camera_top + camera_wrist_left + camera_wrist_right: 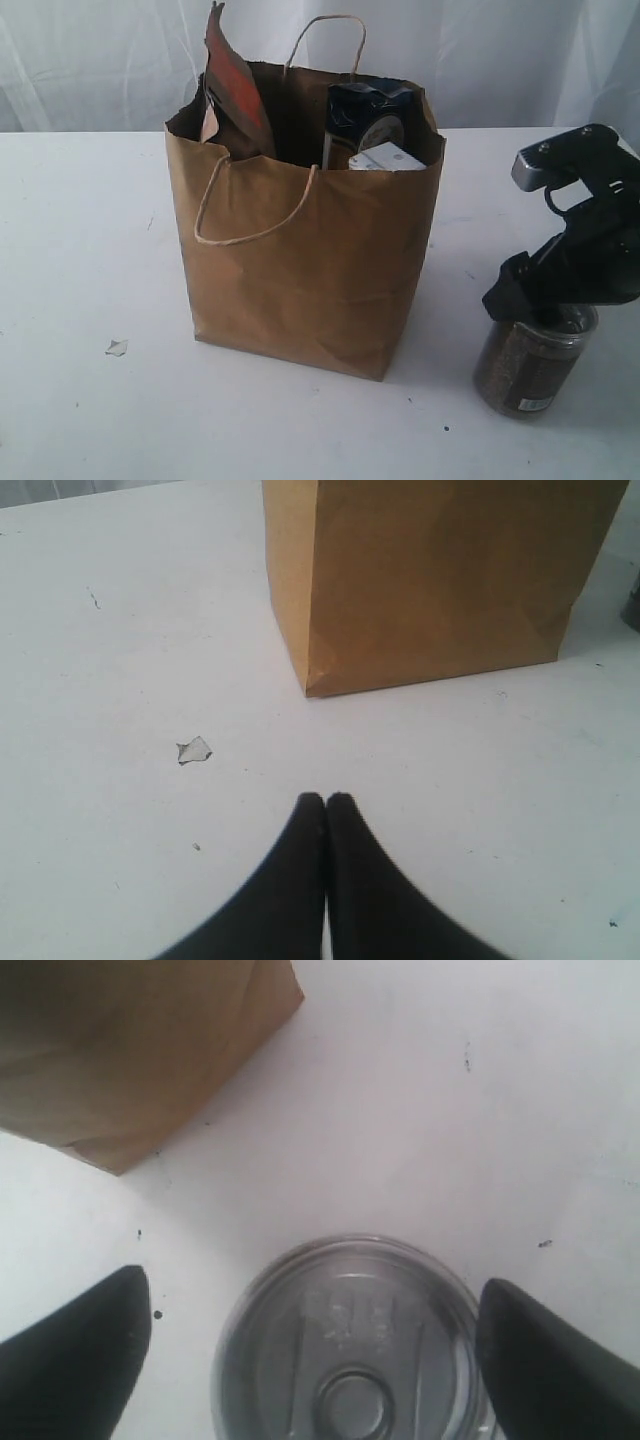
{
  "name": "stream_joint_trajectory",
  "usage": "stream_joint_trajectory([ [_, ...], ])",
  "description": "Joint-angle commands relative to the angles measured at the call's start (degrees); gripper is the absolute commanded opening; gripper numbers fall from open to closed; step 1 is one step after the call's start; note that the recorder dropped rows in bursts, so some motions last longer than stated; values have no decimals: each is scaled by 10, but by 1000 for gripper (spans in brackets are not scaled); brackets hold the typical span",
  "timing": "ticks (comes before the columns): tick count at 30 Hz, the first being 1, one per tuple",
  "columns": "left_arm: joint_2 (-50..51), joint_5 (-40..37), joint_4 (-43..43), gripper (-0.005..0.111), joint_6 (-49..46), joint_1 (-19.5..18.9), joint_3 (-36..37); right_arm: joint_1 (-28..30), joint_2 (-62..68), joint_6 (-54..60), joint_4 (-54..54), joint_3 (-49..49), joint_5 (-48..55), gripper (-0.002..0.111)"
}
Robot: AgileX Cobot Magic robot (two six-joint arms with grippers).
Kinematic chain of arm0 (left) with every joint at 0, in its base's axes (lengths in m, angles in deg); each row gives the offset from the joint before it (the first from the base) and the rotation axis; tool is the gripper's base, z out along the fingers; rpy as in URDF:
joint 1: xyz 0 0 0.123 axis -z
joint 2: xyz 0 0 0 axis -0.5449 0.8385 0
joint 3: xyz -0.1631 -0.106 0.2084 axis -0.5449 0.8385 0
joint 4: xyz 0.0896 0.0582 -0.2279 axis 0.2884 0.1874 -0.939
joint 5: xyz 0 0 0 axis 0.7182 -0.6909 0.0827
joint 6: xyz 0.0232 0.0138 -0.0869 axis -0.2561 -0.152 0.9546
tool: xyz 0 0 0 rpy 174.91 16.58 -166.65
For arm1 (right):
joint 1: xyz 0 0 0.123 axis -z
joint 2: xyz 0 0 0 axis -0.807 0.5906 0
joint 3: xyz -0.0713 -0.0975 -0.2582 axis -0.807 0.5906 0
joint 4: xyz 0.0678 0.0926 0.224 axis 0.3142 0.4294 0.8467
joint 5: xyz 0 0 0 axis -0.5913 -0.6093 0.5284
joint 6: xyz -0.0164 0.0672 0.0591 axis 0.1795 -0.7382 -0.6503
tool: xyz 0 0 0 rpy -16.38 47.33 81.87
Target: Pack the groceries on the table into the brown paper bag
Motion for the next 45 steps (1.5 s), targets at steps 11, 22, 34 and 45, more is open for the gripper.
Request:
stream_joint_trajectory([
  [11,-2,0,-3,0,5,-2,3,0,-40,-4,-29,-1,32,86],
  [22,-2,0,-3,0,5,-2,3,0,-39,-10,-29,-1,33,89],
  [34,-2,0,-3,0,5,-2,3,-22,-3,-17,-27,-1,27,93],
  [45,-2,0,-3,0,5,-2,3,-23,40,-21,-26,10,5,93],
])
